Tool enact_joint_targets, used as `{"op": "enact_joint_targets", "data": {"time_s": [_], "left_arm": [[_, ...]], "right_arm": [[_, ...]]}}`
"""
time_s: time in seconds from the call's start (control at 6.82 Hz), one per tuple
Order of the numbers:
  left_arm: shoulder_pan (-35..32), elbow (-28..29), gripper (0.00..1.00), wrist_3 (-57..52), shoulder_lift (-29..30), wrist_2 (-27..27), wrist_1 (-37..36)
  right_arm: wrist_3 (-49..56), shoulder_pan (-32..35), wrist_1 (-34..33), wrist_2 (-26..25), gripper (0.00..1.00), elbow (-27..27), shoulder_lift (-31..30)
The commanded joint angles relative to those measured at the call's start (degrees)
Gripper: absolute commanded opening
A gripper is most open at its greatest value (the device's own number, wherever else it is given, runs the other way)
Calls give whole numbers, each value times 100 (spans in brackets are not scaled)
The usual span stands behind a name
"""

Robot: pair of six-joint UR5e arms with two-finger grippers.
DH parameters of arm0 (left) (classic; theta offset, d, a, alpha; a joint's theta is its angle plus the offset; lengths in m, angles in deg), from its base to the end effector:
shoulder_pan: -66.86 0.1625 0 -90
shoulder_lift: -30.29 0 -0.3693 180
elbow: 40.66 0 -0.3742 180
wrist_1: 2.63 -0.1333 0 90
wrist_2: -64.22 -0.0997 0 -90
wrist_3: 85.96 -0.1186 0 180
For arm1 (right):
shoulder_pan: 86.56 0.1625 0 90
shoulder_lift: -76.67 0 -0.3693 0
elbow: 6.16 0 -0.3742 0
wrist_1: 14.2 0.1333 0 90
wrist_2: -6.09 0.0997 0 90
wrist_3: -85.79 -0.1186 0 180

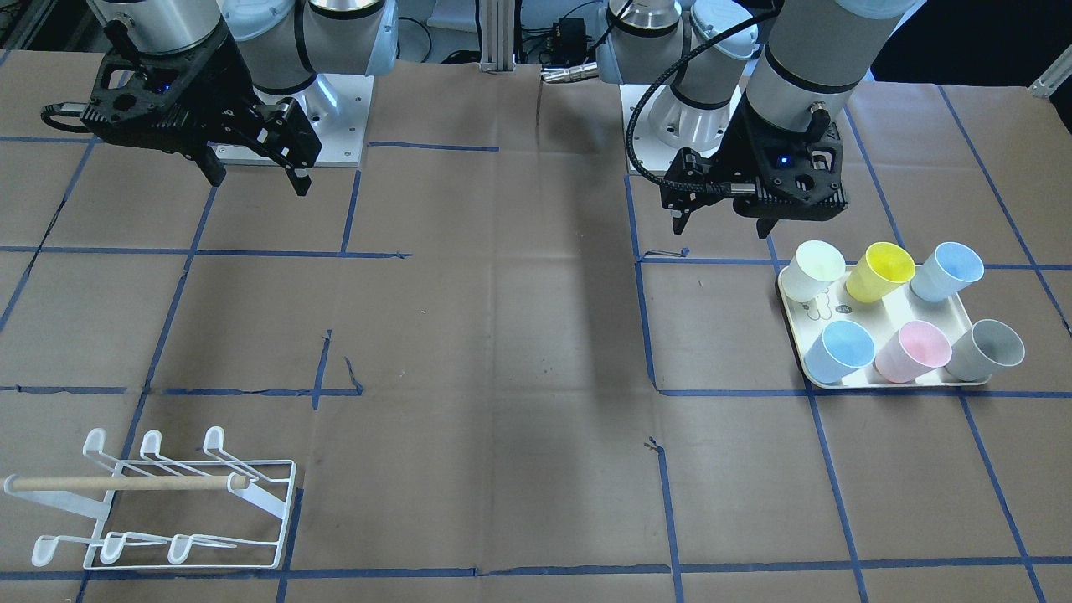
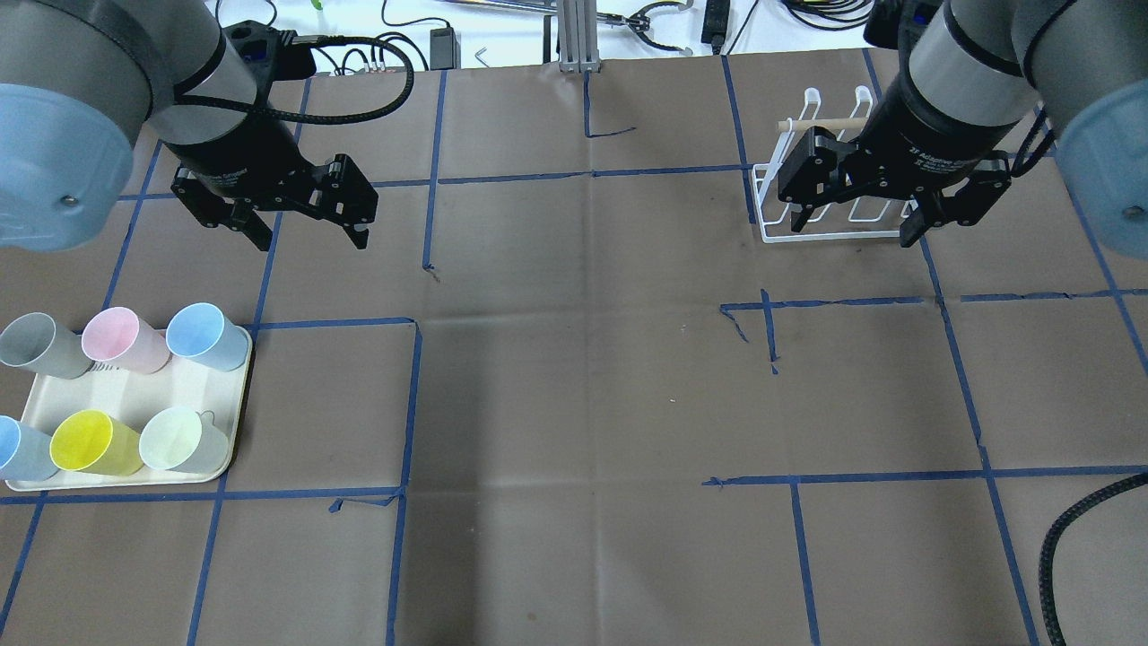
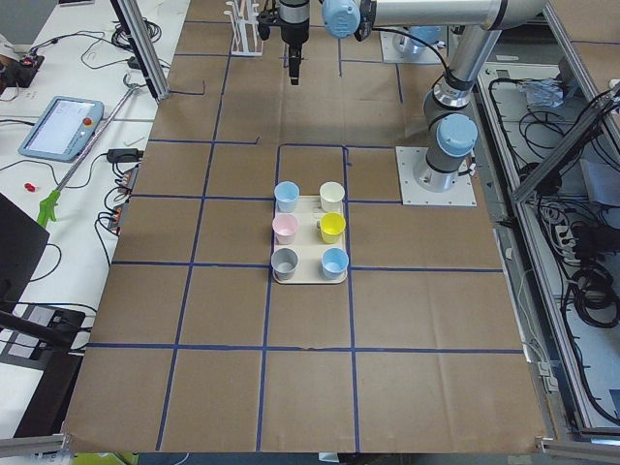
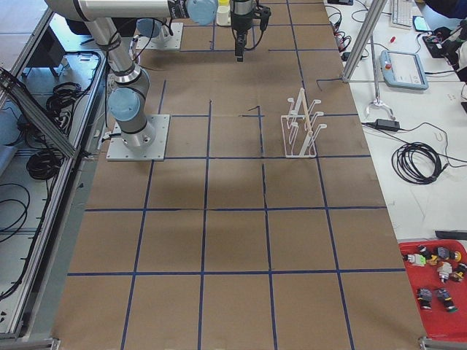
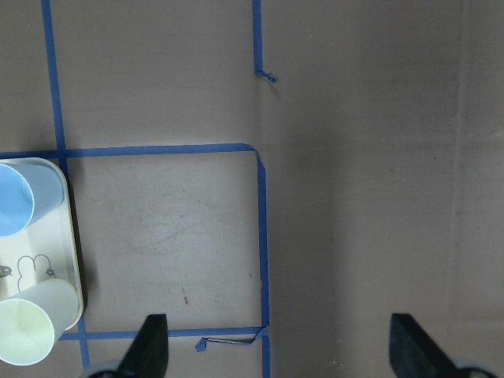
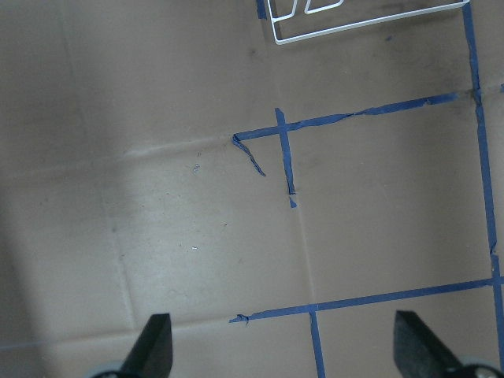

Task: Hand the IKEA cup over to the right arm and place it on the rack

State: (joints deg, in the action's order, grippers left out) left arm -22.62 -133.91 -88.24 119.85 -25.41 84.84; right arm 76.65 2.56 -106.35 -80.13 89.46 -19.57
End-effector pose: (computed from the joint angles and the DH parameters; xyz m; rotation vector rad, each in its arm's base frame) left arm -0.1298 -0.4712 0.3944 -0.0481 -3.1346 -0.0074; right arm 0.1344 -0.4415 0.4203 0.2658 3.0601 -0.0668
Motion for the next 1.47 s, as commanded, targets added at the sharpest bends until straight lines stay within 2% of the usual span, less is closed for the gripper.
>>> {"op": "enact_joint_targets", "data": {"time_s": [0.0,0.73,1.32], "left_arm": [[0,0,100,-1,1,-2,-2],[61,8,100,-1,-17,-10,16],[588,8,100,-159,-26,-2,-37]], "right_arm": [[0,0,-13,0,100,0,0],[70,0,-48,0,100,9,18],[79,-9,-57,0,100,26,18]]}}
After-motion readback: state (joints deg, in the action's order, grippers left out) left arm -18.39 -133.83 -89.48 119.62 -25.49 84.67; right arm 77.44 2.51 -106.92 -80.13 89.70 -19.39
